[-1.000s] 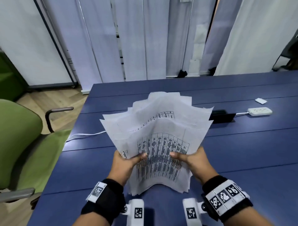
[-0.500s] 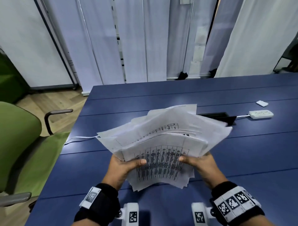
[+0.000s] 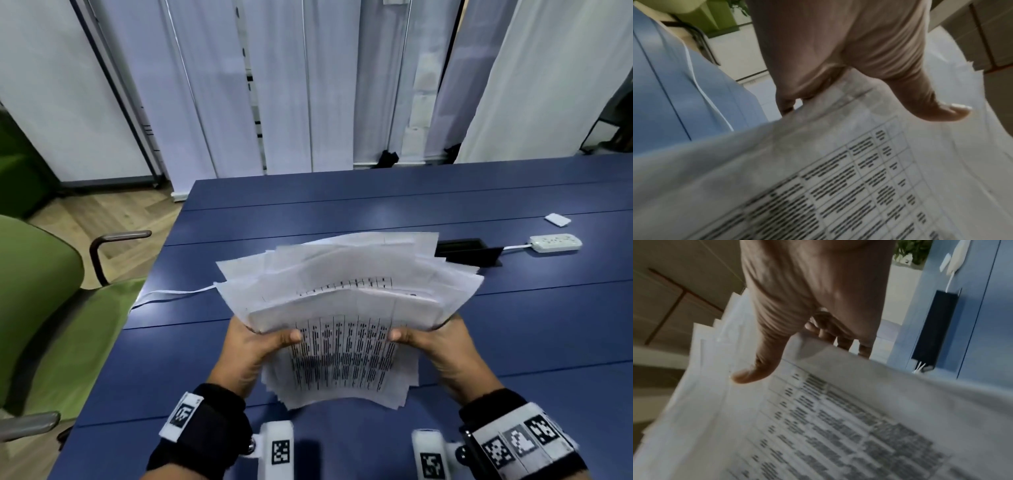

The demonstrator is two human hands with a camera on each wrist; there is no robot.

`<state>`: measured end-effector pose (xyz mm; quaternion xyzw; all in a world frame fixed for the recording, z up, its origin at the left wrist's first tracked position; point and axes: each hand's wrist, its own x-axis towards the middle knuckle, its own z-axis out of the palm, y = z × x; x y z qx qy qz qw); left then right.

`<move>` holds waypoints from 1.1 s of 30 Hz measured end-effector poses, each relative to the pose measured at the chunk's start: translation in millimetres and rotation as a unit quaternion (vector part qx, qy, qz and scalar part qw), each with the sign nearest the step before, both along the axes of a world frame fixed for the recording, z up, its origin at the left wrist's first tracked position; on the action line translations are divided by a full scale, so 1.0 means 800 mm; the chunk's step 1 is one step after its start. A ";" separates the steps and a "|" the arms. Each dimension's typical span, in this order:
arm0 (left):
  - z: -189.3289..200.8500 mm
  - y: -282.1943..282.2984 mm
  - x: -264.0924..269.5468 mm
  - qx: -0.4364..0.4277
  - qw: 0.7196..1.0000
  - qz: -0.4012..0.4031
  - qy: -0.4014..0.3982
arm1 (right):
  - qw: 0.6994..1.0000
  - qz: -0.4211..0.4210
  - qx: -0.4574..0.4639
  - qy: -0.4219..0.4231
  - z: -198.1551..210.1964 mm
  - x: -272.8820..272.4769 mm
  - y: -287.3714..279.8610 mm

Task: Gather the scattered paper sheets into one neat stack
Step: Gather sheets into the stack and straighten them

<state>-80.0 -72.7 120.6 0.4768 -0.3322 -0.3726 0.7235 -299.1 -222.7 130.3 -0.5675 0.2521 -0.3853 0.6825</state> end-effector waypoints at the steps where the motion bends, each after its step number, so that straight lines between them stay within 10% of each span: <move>1: 0.001 0.000 0.003 -0.003 1.000 0.001 0.002 | 1.000 -0.012 0.003 -0.004 -0.003 -0.002 -0.005; 16: -0.007 -0.018 -0.032 0.039 0.998 0.057 -0.007 | 0.995 -0.022 0.086 0.049 -0.039 0.018 0.009; 33: 0.014 -0.025 -0.004 -0.012 0.998 0.056 -0.040 | 0.995 -0.077 -0.063 -0.014 0.023 0.030 0.004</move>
